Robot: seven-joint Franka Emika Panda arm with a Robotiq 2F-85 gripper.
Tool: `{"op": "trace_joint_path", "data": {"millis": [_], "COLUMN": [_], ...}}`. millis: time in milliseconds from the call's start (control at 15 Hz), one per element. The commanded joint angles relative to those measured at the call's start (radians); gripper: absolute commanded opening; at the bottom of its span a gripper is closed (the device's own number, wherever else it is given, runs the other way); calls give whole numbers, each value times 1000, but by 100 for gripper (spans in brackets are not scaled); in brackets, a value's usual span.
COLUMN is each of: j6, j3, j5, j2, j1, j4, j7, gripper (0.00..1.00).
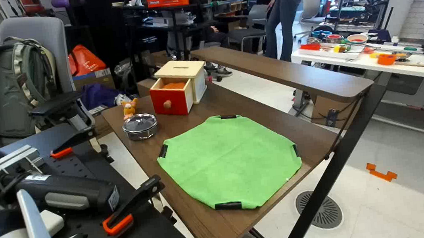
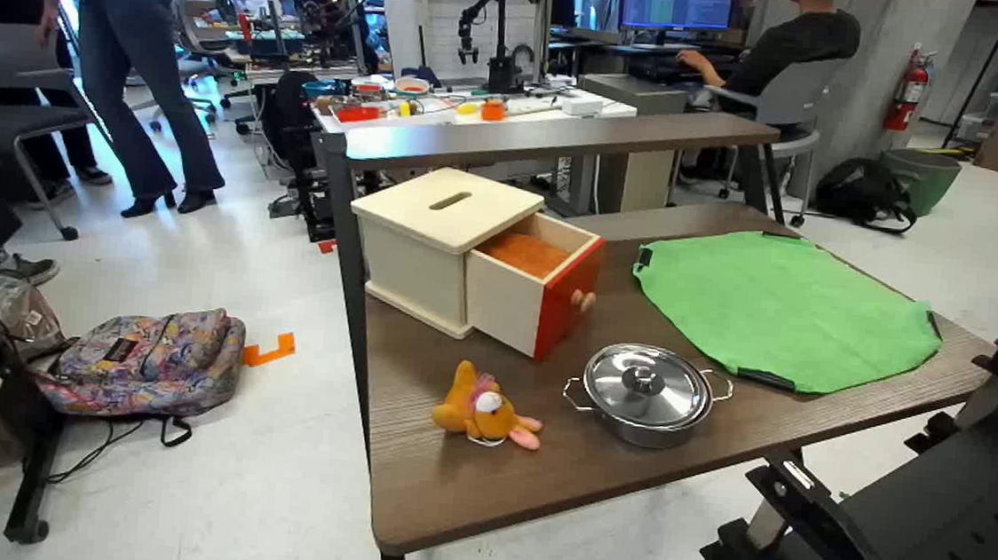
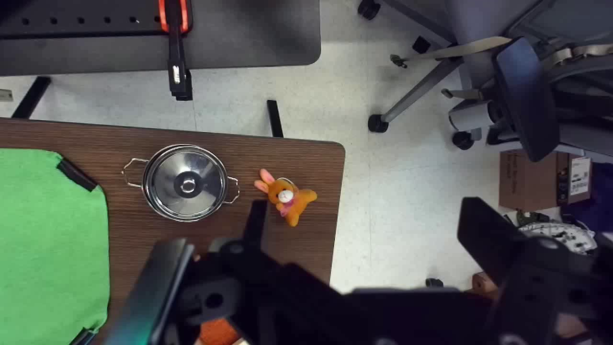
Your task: Move the orange toy to the right, move it back to the left and slide the green cloth to the left
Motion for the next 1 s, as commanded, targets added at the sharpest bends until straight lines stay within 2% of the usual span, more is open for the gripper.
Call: {"op": "trace_joint_path", "data": {"millis": [0, 267, 533, 733, 933], "j6": [-2, 36, 138, 256, 362], "j3": [8, 35, 75, 89, 74], "j5": [1, -29, -67, -149, -271], "j2": [0, 61, 155, 265, 385], "j1": [-8, 3, 16, 30, 60], "j4": [2, 35, 66, 103, 140], "j7": [-1, 31, 87, 174, 280], "gripper": [100, 100, 100, 100, 100]}}
